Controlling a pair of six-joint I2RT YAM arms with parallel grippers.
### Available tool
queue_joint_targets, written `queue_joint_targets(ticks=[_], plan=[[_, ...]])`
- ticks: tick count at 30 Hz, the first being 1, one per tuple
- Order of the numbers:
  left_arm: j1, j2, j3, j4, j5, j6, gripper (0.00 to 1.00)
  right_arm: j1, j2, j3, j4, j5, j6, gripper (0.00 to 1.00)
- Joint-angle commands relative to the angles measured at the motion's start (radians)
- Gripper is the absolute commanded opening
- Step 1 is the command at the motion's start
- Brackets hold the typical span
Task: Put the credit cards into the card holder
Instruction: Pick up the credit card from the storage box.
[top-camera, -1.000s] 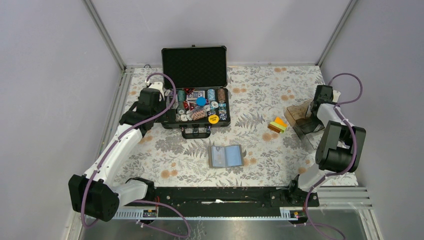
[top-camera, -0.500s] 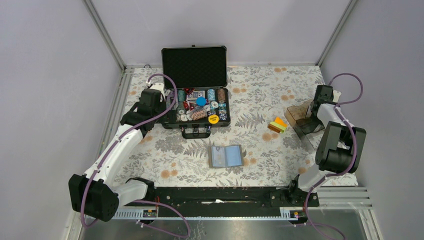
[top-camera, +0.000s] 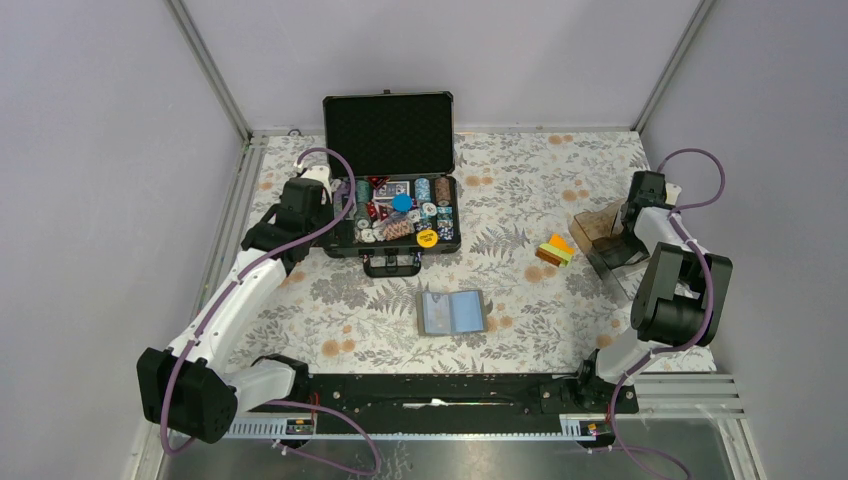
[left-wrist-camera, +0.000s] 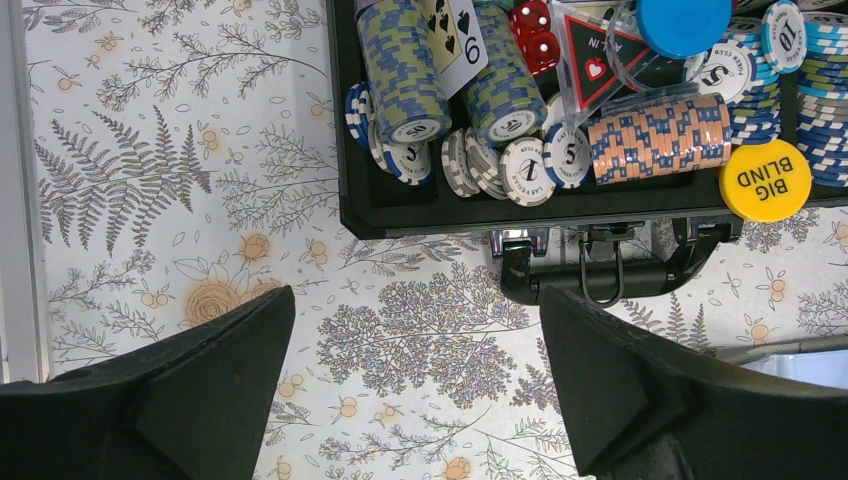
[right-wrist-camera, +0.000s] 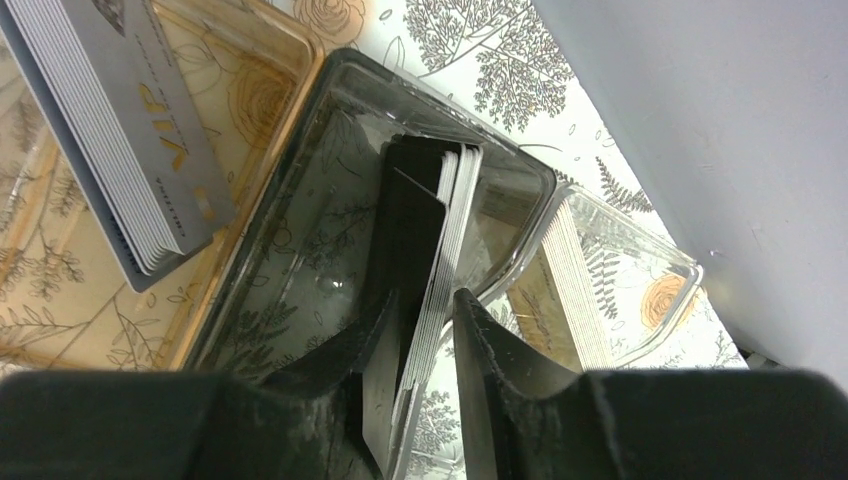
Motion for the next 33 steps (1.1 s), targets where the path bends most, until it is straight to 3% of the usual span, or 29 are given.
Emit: queue_joint_targets(ticks=[1,5,10,19,26,33], plan=[[-0.004,-0.030,0.001,0.036,0.009,0.006,0.99,0.001,0.002,0.033,-0.047,0.029,0.004,0.34],[-0.008,-0.030,-0.001,0.036,0.008,0.007,0.99,0.001,-0.003,0.039,-0.058,0.026,0.006,0.34],[-0.011,-0.034,-0.001,0.036,0.001,0.008,0.99,0.001,-0.010,0.038,-0.060,0.024,0.005,0.15],[-0.016,-0.034,-0.002,0.036,0.000,0.009,0.99,0.001,-0.033,0.046,-0.073,0.018,0.006,0.14],[-0.016,-0.036,-0.003,0.035,-0.011,0.009,0.99,0.001,-0.032,0.046,-0.062,0.022,0.014,0.00],[-0.016,-0.035,-0.002,0.033,-0.004,0.004,0.99,0.001,-0.121,-0.001,0.040,0.010,0.017,0.00]])
